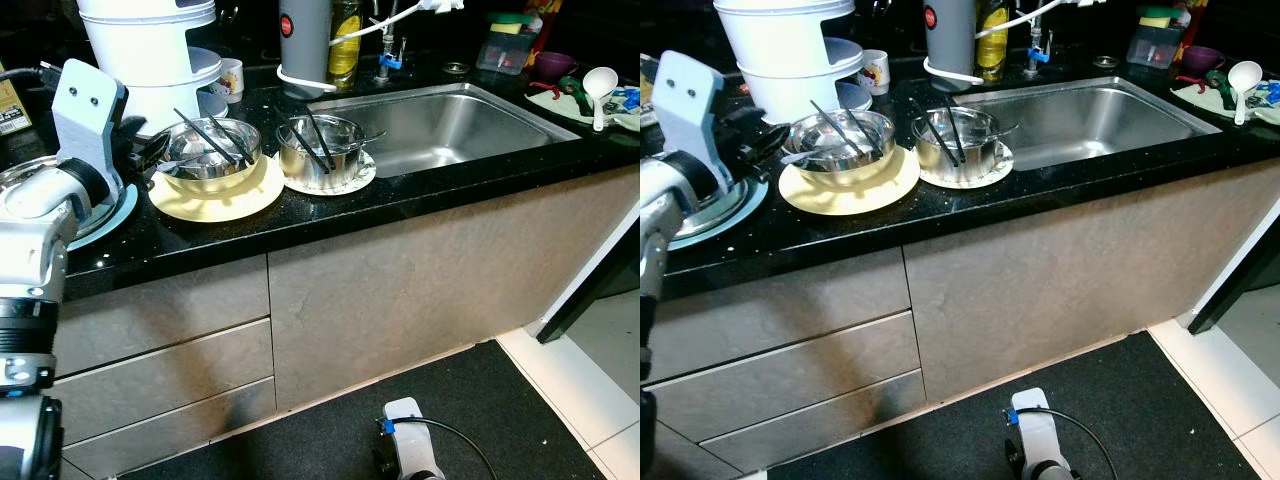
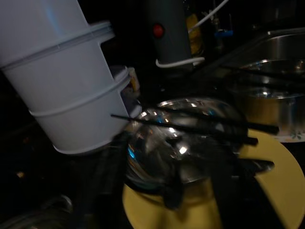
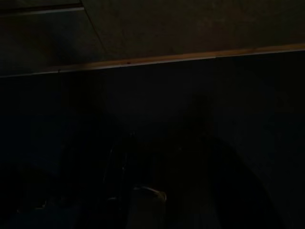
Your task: Kitchen organization
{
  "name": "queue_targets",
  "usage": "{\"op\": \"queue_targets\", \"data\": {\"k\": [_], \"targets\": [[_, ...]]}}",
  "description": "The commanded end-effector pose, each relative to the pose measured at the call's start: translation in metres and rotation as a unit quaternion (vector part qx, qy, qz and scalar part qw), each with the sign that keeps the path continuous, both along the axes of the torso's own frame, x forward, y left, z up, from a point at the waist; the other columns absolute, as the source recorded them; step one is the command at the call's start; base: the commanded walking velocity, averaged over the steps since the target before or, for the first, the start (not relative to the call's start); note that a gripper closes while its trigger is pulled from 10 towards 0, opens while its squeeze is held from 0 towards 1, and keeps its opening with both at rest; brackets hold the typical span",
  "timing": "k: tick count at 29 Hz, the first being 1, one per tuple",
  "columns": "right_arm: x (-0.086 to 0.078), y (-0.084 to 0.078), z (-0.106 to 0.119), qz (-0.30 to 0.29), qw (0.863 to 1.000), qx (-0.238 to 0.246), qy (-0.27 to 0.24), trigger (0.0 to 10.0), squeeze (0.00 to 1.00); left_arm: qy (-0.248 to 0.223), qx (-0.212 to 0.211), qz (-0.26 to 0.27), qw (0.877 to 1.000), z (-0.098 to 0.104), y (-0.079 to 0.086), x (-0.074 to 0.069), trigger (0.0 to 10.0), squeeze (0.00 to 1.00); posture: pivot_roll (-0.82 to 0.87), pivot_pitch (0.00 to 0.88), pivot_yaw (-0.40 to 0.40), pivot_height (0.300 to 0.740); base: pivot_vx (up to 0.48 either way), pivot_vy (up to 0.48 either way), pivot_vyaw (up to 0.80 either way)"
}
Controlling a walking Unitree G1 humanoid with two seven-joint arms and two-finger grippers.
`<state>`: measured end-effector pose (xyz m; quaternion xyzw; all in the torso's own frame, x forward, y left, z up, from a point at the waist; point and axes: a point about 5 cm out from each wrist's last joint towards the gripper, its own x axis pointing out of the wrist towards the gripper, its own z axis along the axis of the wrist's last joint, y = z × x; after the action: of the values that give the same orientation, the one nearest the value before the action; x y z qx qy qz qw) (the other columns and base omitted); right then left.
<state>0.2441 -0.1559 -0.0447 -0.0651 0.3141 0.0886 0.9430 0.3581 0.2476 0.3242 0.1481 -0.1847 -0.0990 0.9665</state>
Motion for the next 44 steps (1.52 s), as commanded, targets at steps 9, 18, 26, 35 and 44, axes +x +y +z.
{"op": "queue_targets", "data": {"k": [9,18,26,35,44], "targets": [[-0.011,0.001,-0.008,-0.002,1.000,0.000,0.021,10.0,0.00,0.023,0.008,-0.051,0.998,-0.024,-0.022,0.002,10.0,1.00,-0.05,0.133,0.021,0.740,0.000,0.000,0.00],[-0.014,0.000,-0.010,-0.004,1.000,0.000,0.024,10.0,0.00,0.015,0.038,-0.069,0.997,-0.029,-0.032,0.005,10.0,0.00,-0.06,0.141,0.023,0.740,0.000,0.000,0.00],[-0.014,-0.002,-0.010,-0.005,1.000,-0.002,0.023,10.0,0.00,0.017,0.046,-0.069,0.996,-0.032,-0.035,0.006,10.0,0.00,-0.06,0.139,0.021,0.740,0.000,0.000,0.00],[-0.012,-0.003,-0.008,-0.006,1.000,-0.003,0.020,10.0,0.00,0.015,0.051,-0.065,0.996,-0.038,-0.046,0.015,8.5,0.00,-0.06,0.143,0.023,0.740,0.000,0.000,0.00],[-0.011,-0.002,-0.008,-0.009,1.000,-0.002,0.020,10.0,0.00,0.016,0.051,-0.064,0.997,-0.039,-0.049,0.018,0.2,0.00,-0.06,0.140,0.027,0.740,0.000,0.000,0.00]]}}
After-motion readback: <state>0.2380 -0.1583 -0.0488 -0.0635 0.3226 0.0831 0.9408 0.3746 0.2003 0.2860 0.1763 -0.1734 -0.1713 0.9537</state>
